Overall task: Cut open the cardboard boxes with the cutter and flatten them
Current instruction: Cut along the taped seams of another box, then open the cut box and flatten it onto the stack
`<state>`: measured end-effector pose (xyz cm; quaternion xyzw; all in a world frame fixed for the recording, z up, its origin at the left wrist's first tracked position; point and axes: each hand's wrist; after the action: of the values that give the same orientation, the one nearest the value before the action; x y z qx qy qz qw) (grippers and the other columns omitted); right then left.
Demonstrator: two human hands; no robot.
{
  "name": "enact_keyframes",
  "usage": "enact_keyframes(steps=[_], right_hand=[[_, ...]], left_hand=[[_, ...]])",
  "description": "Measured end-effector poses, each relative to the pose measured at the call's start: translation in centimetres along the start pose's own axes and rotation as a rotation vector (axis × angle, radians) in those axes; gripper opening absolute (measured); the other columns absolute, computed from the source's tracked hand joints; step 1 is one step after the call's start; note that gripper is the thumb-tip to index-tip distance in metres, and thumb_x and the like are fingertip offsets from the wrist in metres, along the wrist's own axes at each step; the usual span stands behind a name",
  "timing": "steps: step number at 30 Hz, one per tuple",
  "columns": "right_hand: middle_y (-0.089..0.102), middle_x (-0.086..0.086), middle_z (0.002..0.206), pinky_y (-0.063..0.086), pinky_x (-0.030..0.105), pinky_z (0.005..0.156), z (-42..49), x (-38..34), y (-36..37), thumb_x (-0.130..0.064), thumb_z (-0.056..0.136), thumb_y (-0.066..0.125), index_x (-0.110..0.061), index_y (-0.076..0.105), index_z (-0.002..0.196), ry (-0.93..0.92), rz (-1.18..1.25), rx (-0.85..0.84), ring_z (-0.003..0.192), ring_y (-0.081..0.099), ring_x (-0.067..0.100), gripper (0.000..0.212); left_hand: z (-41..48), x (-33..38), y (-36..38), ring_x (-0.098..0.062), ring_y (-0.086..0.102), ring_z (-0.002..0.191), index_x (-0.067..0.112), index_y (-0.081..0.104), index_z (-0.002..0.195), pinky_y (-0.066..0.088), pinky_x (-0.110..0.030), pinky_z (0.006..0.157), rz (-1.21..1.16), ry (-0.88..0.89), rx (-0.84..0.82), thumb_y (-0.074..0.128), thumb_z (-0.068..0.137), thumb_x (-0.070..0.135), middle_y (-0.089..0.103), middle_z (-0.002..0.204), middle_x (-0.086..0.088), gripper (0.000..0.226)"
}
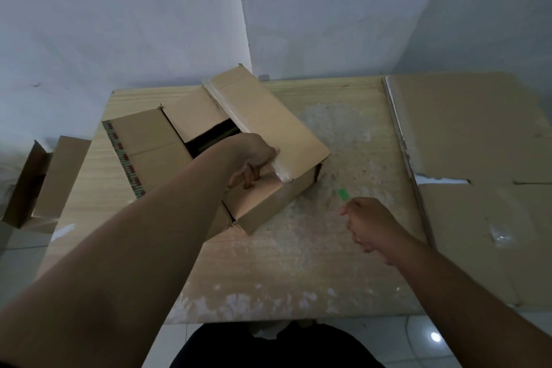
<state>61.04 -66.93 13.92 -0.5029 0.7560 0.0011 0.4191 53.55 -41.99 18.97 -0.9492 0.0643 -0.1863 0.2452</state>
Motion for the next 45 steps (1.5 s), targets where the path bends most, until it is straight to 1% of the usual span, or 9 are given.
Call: enact_keyframes(steps=[7, 13, 19, 23, 26, 31, 36, 41, 45], right_hand=[[0.046, 0.022, 0.129, 0.049, 0.041, 0.080, 3.8, 0.2, -0.8, -0.023, 0.102, 0.043, -0.006, 0.038, 0.138, -0.042, -0.397, 0.170, 0.109, 0.055, 0.041, 0.040], [0.026, 0.014, 0.148, 0.039, 0.045, 0.107, 1.0, -5.0, 3.7, -0.056, 0.085, 0.060, -0.016, 0.019, 0.154, -0.690, -0.583, 0.217, 0.134, 0.031, 0.032, 0.090], [0.029, 0.023, 0.147, 0.040, 0.047, 0.104, 1.7, -7.8, 8.1, -0.060, 0.089, 0.049, -0.005, 0.022, 0.153, -0.604, -0.808, 0.321, 0.129, 0.036, 0.042, 0.088], [0.062, 0.016, 0.107, 0.050, 0.041, 0.075, 0.8, -8.7, 7.9, -0.036, 0.104, 0.042, -0.010, 0.055, 0.127, -0.615, -0.292, 0.381, 0.093, 0.061, 0.034, 0.037], [0.066, 0.013, 0.085, 0.054, 0.042, 0.071, 0.3, -9.5, 8.8, -0.050, 0.100, 0.044, -0.016, 0.058, 0.081, -0.350, 0.222, 0.308, 0.079, 0.064, 0.032, 0.042], [0.068, 0.014, 0.109, 0.062, 0.047, 0.069, 0.0, -8.9, 12.7, -0.039, 0.100, 0.055, -0.017, 0.059, 0.117, 0.062, 0.934, 0.078, 0.097, 0.068, 0.032, 0.028], [0.067, 0.018, 0.116, 0.058, 0.041, 0.064, -1.3, -8.8, 15.6, -0.030, 0.100, 0.059, -0.010, 0.053, 0.133, 0.155, 1.030, -0.053, 0.099, 0.067, 0.030, 0.039], [0.067, 0.016, 0.107, 0.056, 0.043, 0.064, -2.4, -9.9, 17.6, -0.026, 0.101, 0.058, -0.008, 0.056, 0.129, 0.139, 1.040, 0.038, 0.090, 0.066, 0.028, 0.033], [0.069, 0.013, 0.106, 0.057, 0.034, 0.050, -3.1, -10.6, 19.1, -0.022, 0.099, 0.061, -0.011, 0.059, 0.127, 0.088, 1.103, 0.153, 0.087, 0.067, 0.026, 0.030]], left_hand=[[0.5, -1.4, 0.5, -0.037, 0.070, 0.087, -0.008, 0.061, 0.118, 0.052, -0.032, 0.068, 0.165, 0.071, 0.151, 0.041, 0.106, 0.057, 0.073, 0.108, -0.027, 0.069], [1.5, -3.9, 0.7, -0.030, 0.063, 0.116, 0.000, 0.064, 0.128, 0.049, -0.036, 0.105, 0.080, 0.186, 0.212, 0.052, 0.102, 0.056, 0.066, 0.130, -0.014, 0.063], [0.8, -5.8, 1.0, -0.023, 0.068, 0.101, 0.024, 0.068, 0.114, 0.051, -0.052, 0.102, -0.250, 0.412, 0.361, 0.058, 0.092, 0.067, 0.072, 0.109, 0.002, 0.049], [-1.1, -6.5, -0.1, -0.025, 0.062, 0.098, 0.015, 0.058, 0.099, 0.045, -0.048, 0.100, -0.479, 0.534, 0.502, 0.040, 0.093, 0.080, 0.065, 0.098, -0.008, 0.067], [-1.3, -7.7, -1.2, -0.023, 0.059, 0.098, 0.016, 0.057, 0.108, 0.047, -0.039, 0.086, -0.282, 0.570, 0.537, 0.044, 0.105, 0.055, 0.060, 0.104, -0.004, 0.041], [-0.4, -12.8, -2.6, -0.029, 0.031, 0.150, 0.029, 0.023, 0.160, 0.004, -0.066, 0.122, 0.446, 0.351, 0.392, 0.048, 0.090, 0.078, 0.034, 0.162, -0.003, 0.089], [-2.9, -15.6, -6.2, -0.026, 0.033, 0.136, 0.030, 0.038, 0.152, 0.022, -0.051, 0.120, 0.519, 0.485, 0.540, 0.065, 0.086, 0.068, 0.038, 0.142, -0.001, 0.081], [-9.0, -18.0, -8.4, -0.017, 0.058, 0.080, 0.024, 0.061, 0.084, 0.047, -0.032, 0.070, 0.302, 0.717, 0.370, 0.069, 0.094, 0.049, 0.060, 0.089, 0.003, 0.028], [-9.9, -21.4, -7.2, -0.010, 0.064, 0.101, 0.034, 0.069, 0.112, 0.053, -0.034, 0.090, 0.361, 0.672, 0.089, 0.056, 0.097, 0.063, 0.068, 0.109, 0.008, 0.035]])
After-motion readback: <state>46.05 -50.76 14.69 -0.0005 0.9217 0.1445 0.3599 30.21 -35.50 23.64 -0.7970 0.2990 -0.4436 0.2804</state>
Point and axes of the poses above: each hand's wrist, its own z-axis towards the middle knuckle, its own y-axis out of the palm, x = y × z
